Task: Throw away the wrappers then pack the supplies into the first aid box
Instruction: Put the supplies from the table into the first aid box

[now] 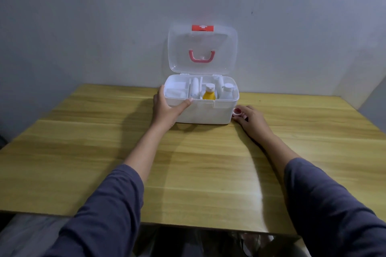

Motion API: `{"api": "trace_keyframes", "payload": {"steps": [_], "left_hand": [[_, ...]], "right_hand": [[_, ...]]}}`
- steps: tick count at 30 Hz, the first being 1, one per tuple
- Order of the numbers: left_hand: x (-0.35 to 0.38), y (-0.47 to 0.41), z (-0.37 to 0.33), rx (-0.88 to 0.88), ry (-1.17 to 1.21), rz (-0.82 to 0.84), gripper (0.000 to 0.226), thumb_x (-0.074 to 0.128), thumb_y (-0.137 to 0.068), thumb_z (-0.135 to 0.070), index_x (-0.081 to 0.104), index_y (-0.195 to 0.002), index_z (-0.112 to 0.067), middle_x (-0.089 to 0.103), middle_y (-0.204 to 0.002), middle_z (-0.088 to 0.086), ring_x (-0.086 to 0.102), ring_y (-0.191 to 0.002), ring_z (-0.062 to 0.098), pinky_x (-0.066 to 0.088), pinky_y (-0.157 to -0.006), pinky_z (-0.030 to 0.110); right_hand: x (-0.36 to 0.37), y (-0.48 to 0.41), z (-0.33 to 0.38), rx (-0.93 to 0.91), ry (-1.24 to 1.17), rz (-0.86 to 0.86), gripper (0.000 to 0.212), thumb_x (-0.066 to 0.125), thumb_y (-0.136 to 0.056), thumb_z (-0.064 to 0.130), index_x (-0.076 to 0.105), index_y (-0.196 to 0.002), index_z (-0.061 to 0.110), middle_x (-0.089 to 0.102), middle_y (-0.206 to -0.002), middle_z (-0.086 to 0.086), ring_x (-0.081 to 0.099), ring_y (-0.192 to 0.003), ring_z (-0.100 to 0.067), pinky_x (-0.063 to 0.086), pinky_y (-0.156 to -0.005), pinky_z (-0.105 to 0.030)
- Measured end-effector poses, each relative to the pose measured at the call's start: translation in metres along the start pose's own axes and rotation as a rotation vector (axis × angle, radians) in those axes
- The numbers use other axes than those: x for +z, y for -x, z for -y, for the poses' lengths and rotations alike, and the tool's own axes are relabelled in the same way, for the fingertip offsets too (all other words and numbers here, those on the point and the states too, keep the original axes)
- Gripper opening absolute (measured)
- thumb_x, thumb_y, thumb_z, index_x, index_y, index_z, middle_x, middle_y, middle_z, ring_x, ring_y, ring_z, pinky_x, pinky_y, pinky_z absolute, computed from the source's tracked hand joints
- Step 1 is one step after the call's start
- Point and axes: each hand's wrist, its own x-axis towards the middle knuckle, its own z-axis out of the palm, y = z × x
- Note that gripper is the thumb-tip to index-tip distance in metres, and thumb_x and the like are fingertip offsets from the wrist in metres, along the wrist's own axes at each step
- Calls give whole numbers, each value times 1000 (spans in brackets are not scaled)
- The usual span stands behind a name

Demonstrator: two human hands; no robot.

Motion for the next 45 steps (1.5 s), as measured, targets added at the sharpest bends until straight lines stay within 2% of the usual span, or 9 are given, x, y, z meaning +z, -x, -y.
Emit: {"api": "trace_keyframes", "payload": {"steps": [5, 7, 11, 16, 19, 23, 29, 37, 45], "left_hand": [[1, 1, 0, -7, -4, 6, 94, 78, -74, -39, 24, -148, -21, 31, -147, 4, 31, -138, 17, 28, -103, 21], [0, 1, 0, -5, -10, -2, 95, 79, -73, -39, 26, -148, -20, 32, -145, 5, 32, -137, 18, 29, -105, 23], [0, 1, 2, 7, -6, -1, 97, 81, -71, -39, 26, -149, -18, 34, -143, 6, 33, -136, 19, 30, -108, 26], [-1, 0, 3, 9, 17, 20, 98, 81, -70, -41, 25, -149, -21, 34, -142, 4, 34, -134, 17, 32, -100, 22], [0, 0, 3, 11, 21, 12, 99, 82, -69, -40, 26, -148, -19, 35, -141, 5, 36, -132, 18, 33, -97, 23], [-1, -1, 3, 15, 31, 14, 100, 82, -67, -42, 28, -148, -20, 37, -139, 2, 38, -127, 13, 38, -96, 26], [-1, 0, 7, 45, 41, 19, 99, 82, -68, -40, 27, -148, -22, 37, -132, -3, 39, -122, 9, 36, -96, 22], [-1, -2, 8, 47, 21, 4, 100, 81, -68, -43, 26, -149, -22, 37, -139, 1, 39, -129, 15, 36, -95, 23], [-2, 0, 5, 46, 26, 12, 98, 80, -69, -44, 26, -148, -23, 38, -137, 1, 39, -128, 14, 35, -93, 23]], "right_hand": [[-22, -10, 5, 123, -123, -187, 19, 59, -87, 11, 62, -105, 6, 63, -100, -17, 52, -81, -20, 37, -73, -25], [-35, -20, 18, 103, -151, -246, 17, 59, -88, 14, 63, -102, 5, 64, -95, -15, 52, -78, -19, 38, -67, -25], [-54, -47, 63, 6, -199, -291, 24, 60, -88, 21, 62, -109, 8, 65, -107, -19, 55, -82, -20, 39, -75, -23], [-39, -76, 132, -139, -93, -81, 35, 62, -87, 22, 59, -118, 6, 65, -116, -16, 60, -105, -29, 44, -84, -31], [-14, -88, 159, -217, 23, 89, 34, 61, -86, 18, 60, -117, 3, 65, -115, -18, 59, -107, -32, 44, -90, -34], [16, -100, 178, -199, 107, 222, 30, 58, -87, 18, 60, -112, 2, 66, -112, -18, 59, -103, -33, 44, -83, -32], [40, -115, 175, -94, 190, 314, 41, 62, -83, 25, 48, -116, 5, 59, -116, -19, 52, -93, -30, 41, -77, -32], [26, -115, 172, -115, 247, 349, 38, 73, -76, 30, 48, -95, 10, 56, -98, -9, 49, -81, -23, 38, -59, -26], [23, -110, 172, -179, 357, 354, 34, 69, -79, 22, 59, -105, 4, 62, -110, -14, 49, -85, -21, 41, -71, -28]]}}
